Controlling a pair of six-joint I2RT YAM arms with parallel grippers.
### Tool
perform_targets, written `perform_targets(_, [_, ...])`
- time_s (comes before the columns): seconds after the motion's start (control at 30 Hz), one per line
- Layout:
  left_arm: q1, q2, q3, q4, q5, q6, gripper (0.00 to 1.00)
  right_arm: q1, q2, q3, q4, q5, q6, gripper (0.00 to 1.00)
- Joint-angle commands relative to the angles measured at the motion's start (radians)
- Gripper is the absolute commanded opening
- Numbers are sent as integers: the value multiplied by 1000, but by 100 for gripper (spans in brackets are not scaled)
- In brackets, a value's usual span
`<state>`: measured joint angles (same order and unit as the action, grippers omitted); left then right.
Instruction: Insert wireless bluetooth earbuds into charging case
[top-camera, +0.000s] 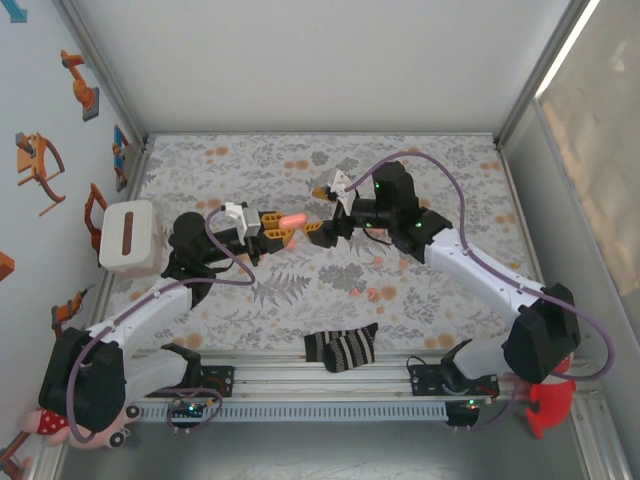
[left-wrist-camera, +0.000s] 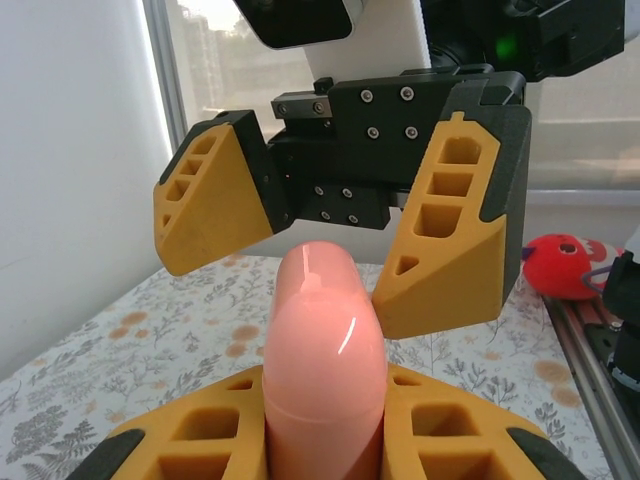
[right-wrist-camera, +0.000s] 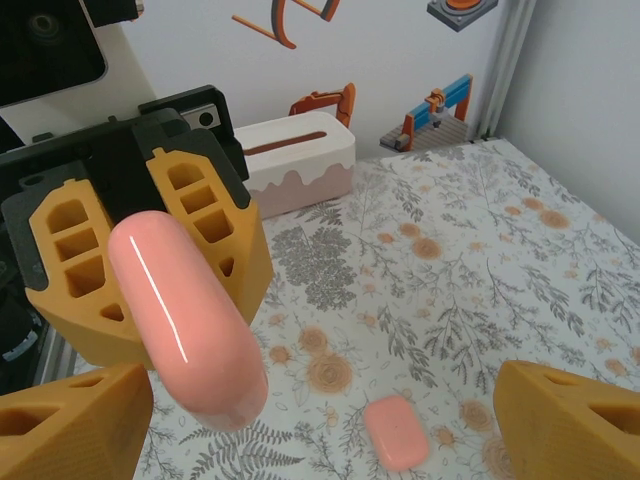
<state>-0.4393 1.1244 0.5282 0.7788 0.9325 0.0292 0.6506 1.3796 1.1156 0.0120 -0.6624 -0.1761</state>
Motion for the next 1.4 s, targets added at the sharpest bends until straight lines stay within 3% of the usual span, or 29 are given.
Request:
perform_targets(0.0, [-10,6,15,32,34,-12,0,7,1,49,13,17,-13,87])
perform_targets(0.8, [-27,1,11,1,36,4,0,6,2,123,-59,117,-55,87])
perform_targets(1.1, [-30,-9,0,-6,-7,14,0,6,-58,125,-65,63,-17,87])
perform_targets(1.23, [-29,-29,-22,-6,-56,27,0,4,-118,117,-112,124,24,88])
perform_targets(1.37, [-29,-64,-46,-16,-81,27,0,4,-163,121,-214,276,113,87])
